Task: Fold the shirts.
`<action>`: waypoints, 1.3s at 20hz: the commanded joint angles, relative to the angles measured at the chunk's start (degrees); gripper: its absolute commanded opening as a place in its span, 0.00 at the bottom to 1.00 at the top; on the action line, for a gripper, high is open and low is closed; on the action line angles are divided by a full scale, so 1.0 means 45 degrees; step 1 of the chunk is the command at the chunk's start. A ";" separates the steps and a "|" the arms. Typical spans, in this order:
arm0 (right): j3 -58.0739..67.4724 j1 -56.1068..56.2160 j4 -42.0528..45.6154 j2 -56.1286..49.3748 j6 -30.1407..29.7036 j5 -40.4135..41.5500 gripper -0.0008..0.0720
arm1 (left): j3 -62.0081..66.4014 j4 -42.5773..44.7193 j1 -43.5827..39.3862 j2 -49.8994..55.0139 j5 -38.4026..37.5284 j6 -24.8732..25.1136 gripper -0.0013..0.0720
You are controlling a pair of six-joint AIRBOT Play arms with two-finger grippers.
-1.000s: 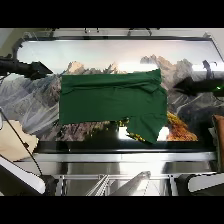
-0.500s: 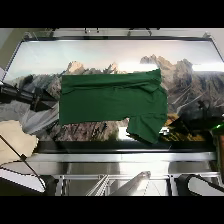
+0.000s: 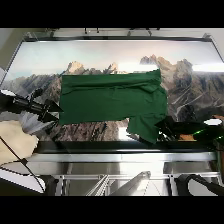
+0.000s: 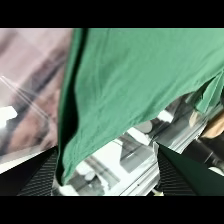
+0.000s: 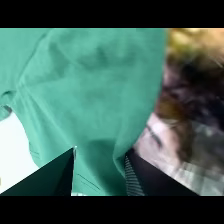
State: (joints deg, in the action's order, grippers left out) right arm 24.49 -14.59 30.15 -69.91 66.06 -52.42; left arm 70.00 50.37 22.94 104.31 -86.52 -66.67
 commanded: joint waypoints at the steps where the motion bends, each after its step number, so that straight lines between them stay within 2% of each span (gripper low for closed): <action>1: -0.0073 0.0418 -0.0816 0.0015 -0.0262 0.0491 0.51 | 0.0549 0.0423 -0.0738 0.0529 0.0758 0.0000 0.98; 3: -0.0073 0.0423 -0.0816 0.0015 -0.0262 0.0457 0.51 | 0.1209 0.0024 -0.1423 0.0967 0.0806 0.0000 0.97; 4: -0.0073 0.0423 -0.0816 0.0015 -0.0262 0.0442 0.51 | 0.1579 -0.0155 -0.1749 0.1229 0.0563 0.0005 0.77; 5: -0.0073 0.0418 -0.0811 0.0019 -0.0262 0.0437 0.51 | 0.1987 -0.0155 -0.2016 0.1477 0.0160 0.0068 0.29; 6: -0.0073 0.0413 -0.0806 0.0015 -0.0267 0.0389 0.51 | 0.2404 -0.0092 -0.2239 0.1695 -0.0296 0.0233 0.03; 9: -0.0068 0.0403 -0.0806 0.0019 -0.0311 0.0262 0.51 | 0.3342 -0.0092 -0.2511 0.2011 -0.1044 0.0121 0.03; 10: -0.0068 0.0379 -0.0806 0.0019 -0.0403 0.0253 0.43 | 0.3478 -0.0083 -0.2511 0.1996 -0.1098 0.0107 0.03; 11: -0.0068 0.0257 -0.0782 0.0024 -0.0588 0.0165 0.13 | 0.3560 -0.0073 -0.2487 0.1991 -0.1146 -0.0010 0.03; 12: -0.0068 0.0073 -0.0743 0.0024 -0.0593 0.0097 0.05 | 0.3560 -0.0087 -0.2375 0.1991 -0.1195 -0.0073 0.03; 15: -0.0068 -0.0311 -0.0763 0.0029 -0.0602 -0.0170 0.05 | 0.3279 -0.0223 -0.2079 0.1987 -0.1360 -0.0073 0.04; 18: -0.0068 -0.0690 -0.0418 0.0330 -0.1161 -0.1574 0.05 | 0.2909 -0.0209 -0.1511 0.1889 -0.3128 0.0194 0.04; 22: -0.0068 -0.2200 0.1224 0.2132 -0.0146 -0.2414 0.05 | 0.1627 -0.0233 0.0073 0.0476 -0.3162 0.0393 0.04; 26: -0.0068 -0.2472 0.0971 0.3492 -0.0034 -0.3118 0.05 | 0.0631 -0.0238 0.1418 -0.0661 -0.3551 0.0510 0.04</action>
State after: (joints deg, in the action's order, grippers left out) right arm 24.16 -24.62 34.04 -58.19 64.79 -63.59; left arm 75.90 49.28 25.32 104.66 -100.82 -64.88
